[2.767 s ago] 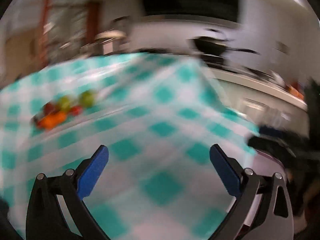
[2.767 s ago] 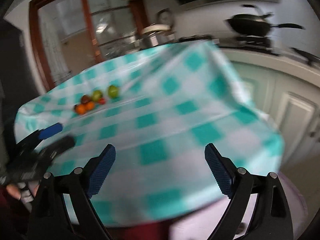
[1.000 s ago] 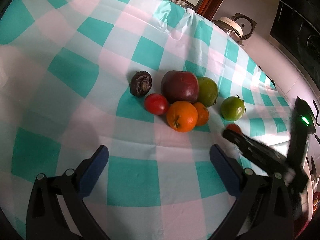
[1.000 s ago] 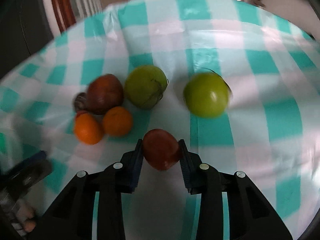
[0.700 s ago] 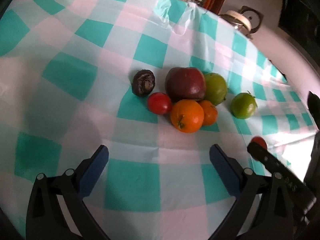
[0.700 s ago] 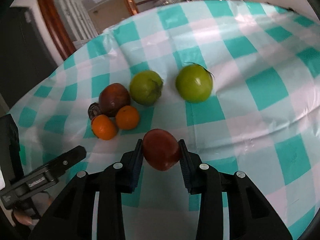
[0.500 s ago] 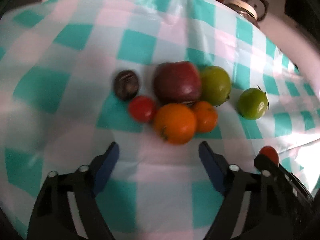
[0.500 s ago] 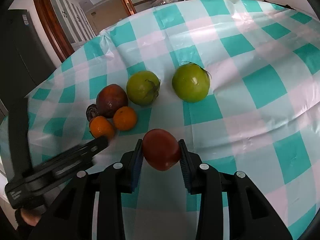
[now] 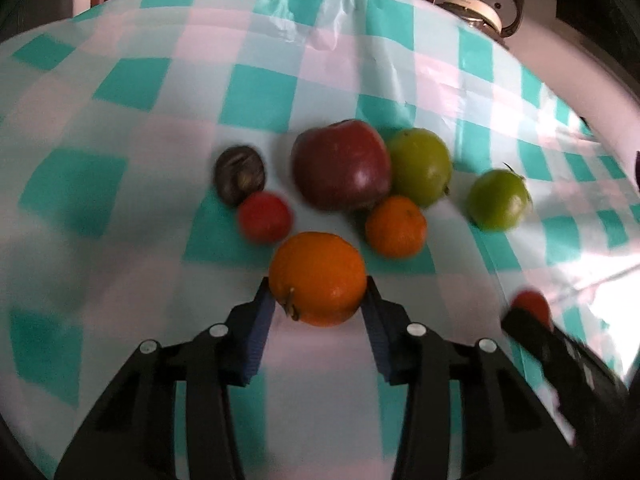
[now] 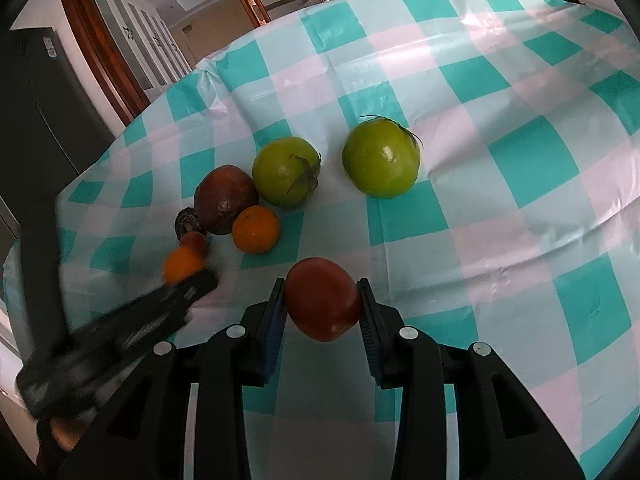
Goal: Organize fruits
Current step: 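Grasp the large orange with the left tool, then carry the orange and the red tomato over the bin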
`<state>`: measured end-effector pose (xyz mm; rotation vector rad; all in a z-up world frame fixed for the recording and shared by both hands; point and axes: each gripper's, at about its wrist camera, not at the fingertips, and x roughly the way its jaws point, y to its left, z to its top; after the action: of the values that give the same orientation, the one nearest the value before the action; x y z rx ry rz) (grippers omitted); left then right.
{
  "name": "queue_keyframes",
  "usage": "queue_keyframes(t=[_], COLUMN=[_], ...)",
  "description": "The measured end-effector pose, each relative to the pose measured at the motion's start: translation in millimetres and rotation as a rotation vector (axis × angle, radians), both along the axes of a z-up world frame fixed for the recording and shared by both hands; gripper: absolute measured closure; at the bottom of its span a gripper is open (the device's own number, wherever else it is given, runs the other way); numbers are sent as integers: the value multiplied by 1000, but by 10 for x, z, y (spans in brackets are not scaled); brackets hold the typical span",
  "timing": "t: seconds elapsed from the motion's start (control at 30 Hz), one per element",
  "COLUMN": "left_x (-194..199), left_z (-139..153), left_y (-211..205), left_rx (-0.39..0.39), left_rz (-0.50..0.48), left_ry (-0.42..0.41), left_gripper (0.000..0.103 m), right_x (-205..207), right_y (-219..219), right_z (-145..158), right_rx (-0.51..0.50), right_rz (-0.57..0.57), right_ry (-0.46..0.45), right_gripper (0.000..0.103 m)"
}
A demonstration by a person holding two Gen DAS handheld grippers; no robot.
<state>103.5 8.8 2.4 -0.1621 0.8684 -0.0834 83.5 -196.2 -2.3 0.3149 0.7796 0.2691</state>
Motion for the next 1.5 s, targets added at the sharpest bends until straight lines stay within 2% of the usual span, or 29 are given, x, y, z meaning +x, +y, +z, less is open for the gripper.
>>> queue_keyframes(t=[0.2, 0.3, 0.67, 0.97, 1.07, 1.1, 1.17, 1.23, 1.37, 1.5], left_x=[-625, -660, -581, -574, -659, -739, -916, -1089, -1440, -1796], left_z=[-38, -37, -74, -59, -12, 16, 56, 76, 89, 121], left_y=[289, 362, 381, 412, 434, 442, 455, 484, 527, 501], left_rx=[-31, -70, -90, -112, -107, -96, -79, -87, -113, -130], left_rz=[-2, 20, 28, 37, 52, 49, 39, 31, 14, -24], left_ry=[-19, -25, -20, -5, -33, -57, -85, -99, -105, -127], left_gripper=[59, 59, 59, 59, 59, 59, 59, 59, 59, 59], right_x=[-7, -18, 2, 11, -132, -262, -524, -790, -1312, -1740], right_y=[-22, -44, -74, -66, -122, -153, -166, -188, -296, -337], right_z=[4, 9, -24, -13, -6, -23, 0, 40, 97, 186], right_rx=[13, 27, 79, 67, 94, 119, 105, 83, 126, 84], right_rz=[-9, -13, 6, -3, -39, -53, -60, -72, -67, -42], right_ry=[-6, -12, -11, -5, 13, 37, 29, 18, 21, -2], right_gripper=[67, 67, 67, 67, 67, 67, 67, 67, 67, 67])
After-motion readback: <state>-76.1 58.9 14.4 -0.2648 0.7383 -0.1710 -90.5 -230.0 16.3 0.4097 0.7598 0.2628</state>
